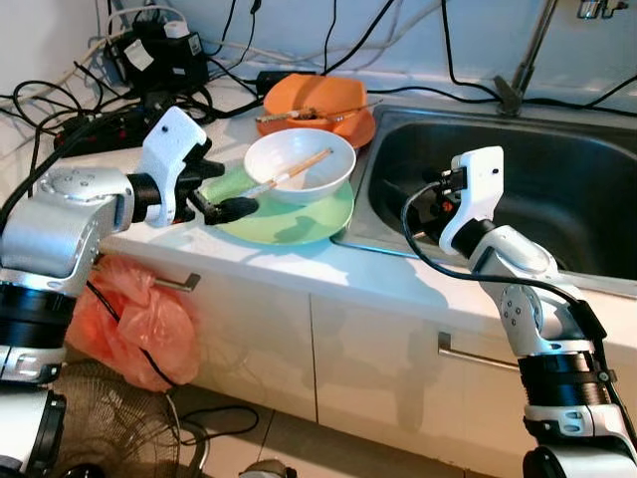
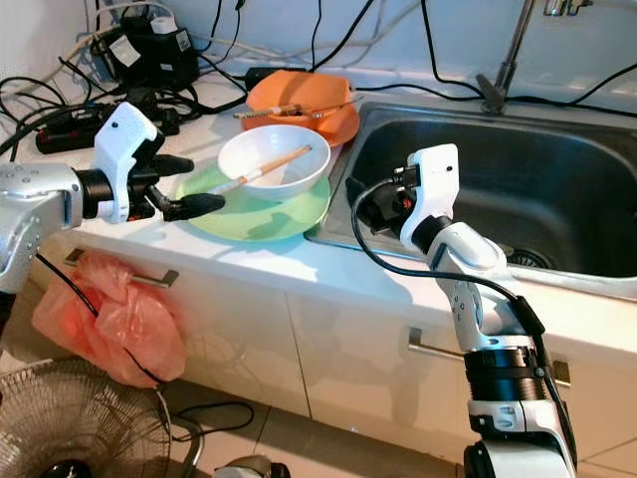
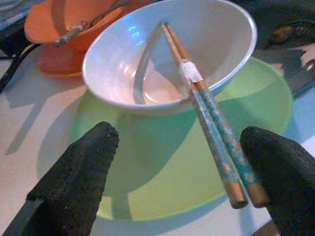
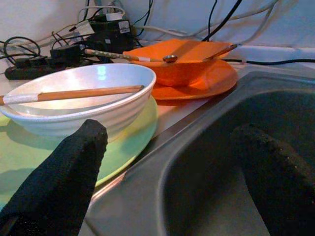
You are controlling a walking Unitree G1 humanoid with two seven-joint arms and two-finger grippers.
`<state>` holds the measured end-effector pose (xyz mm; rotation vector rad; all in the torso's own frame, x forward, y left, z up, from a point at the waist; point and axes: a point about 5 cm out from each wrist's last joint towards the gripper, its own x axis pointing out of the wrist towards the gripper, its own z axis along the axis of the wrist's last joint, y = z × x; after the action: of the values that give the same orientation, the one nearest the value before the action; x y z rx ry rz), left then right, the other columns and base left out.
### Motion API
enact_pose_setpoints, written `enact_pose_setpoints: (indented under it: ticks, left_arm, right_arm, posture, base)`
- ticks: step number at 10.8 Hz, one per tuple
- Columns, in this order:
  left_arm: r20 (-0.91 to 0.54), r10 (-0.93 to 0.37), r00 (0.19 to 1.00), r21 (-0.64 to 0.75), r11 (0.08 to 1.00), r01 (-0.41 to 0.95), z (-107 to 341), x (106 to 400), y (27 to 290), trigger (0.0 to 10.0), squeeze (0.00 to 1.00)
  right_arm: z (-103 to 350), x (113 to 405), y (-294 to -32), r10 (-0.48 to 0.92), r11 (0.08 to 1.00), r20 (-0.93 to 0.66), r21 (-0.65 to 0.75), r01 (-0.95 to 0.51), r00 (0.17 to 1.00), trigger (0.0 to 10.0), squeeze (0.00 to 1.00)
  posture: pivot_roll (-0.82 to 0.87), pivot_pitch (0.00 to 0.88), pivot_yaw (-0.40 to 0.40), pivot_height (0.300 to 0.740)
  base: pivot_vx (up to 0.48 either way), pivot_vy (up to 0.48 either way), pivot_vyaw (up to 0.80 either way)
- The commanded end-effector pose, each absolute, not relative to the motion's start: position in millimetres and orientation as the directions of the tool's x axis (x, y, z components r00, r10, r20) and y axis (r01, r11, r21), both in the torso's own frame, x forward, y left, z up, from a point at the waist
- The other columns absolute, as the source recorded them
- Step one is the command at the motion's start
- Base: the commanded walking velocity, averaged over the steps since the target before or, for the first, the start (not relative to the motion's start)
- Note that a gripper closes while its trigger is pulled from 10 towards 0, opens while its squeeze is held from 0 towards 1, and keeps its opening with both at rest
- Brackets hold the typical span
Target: Kitchen organization
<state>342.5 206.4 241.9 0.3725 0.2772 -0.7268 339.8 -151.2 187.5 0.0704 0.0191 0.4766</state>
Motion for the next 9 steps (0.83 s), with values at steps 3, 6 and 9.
enact_pose_setpoints:
  ticks: [3, 6, 9]
  left_arm:
    - [-0.342, -0.609, 0.715, 0.257, 0.672, 0.695, 243.8, 349.5, 201.3, 9.1, 0.00]
    - [-0.305, -0.632, 0.712, 0.251, 0.668, 0.700, 244.3, 351.8, 198.1, 1.7, 0.00]
    - [-0.304, -0.635, 0.711, 0.239, 0.671, 0.702, 242.5, 351.8, 199.4, 0.0, 0.00]
  right_arm:
    - [191.2, 339.4, -152.9, 0.441, 0.894, 0.023, 0.075, -0.442, 0.897, 10.0, 0.00]
    - [191.4, 340.0, -153.0, 0.438, 0.895, 0.025, 0.077, -0.439, 0.898, 10.0, 0.00]
    - [190.9, 338.9, -152.6, 0.441, 0.894, 0.022, 0.078, -0.441, 0.897, 10.0, 0.00]
  posture:
    - [0.20, 0.000, 0.098, 0.740]
    - [0.20, 0.000, 0.096, 0.740]
    - [0.20, 0.000, 0.094, 0.740]
  base:
    - [0.000, 0.000, 0.00]
    - [0.000, 0.000, 0.00]
    - [0.000, 0.000, 0.00]
